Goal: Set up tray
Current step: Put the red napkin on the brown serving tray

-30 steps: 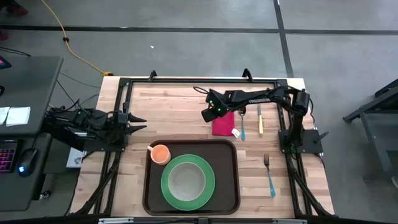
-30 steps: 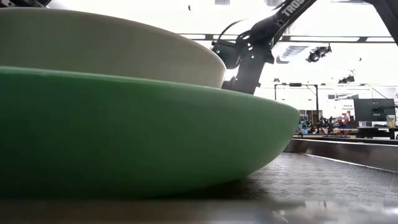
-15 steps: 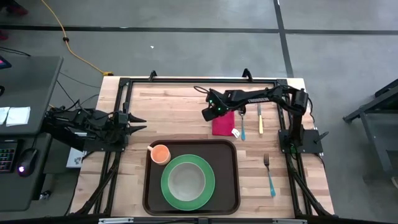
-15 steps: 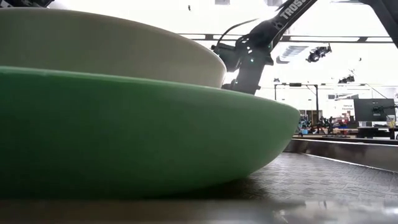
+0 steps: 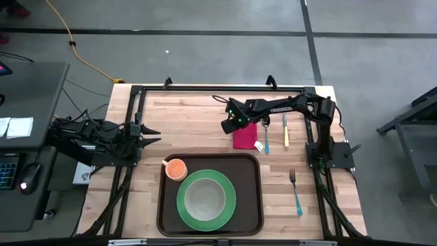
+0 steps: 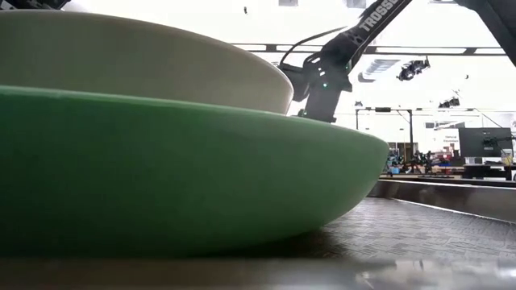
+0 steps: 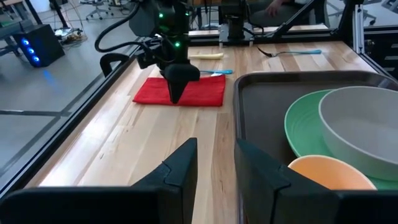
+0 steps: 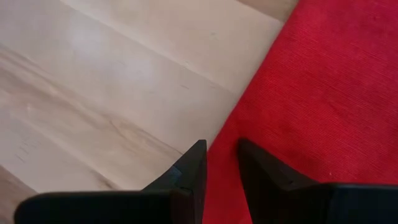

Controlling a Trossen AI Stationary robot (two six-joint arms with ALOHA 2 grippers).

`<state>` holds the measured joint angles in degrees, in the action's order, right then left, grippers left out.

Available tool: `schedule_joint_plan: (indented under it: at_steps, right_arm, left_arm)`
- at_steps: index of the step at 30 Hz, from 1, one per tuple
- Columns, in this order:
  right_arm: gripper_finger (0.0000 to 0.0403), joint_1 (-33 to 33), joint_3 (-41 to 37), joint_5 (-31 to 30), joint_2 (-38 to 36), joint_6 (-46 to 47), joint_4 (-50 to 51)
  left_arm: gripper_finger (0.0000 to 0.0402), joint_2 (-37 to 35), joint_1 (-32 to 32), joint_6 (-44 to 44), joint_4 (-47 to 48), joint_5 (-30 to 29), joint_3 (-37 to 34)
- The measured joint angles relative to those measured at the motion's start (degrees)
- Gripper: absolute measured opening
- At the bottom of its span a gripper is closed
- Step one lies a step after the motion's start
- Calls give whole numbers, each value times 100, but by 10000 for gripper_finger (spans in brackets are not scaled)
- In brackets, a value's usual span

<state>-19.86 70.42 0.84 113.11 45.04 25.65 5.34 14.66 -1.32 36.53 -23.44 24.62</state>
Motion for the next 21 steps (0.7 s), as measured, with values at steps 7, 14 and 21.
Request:
schedule_joint_plan:
  at_steps: [7,14,21]
  right_arm:
    - [74,0,-9,-63,15,0,16]
    - [74,3,-12,-62,114,-22,123]
    - [58,70,-5,-25,327,-16,101]
  left_arm:
    - [136,0,0,0,2,2,0]
    - [136,0,0,1,2,2,0]
    - [136,0,0,0,2,4,0]
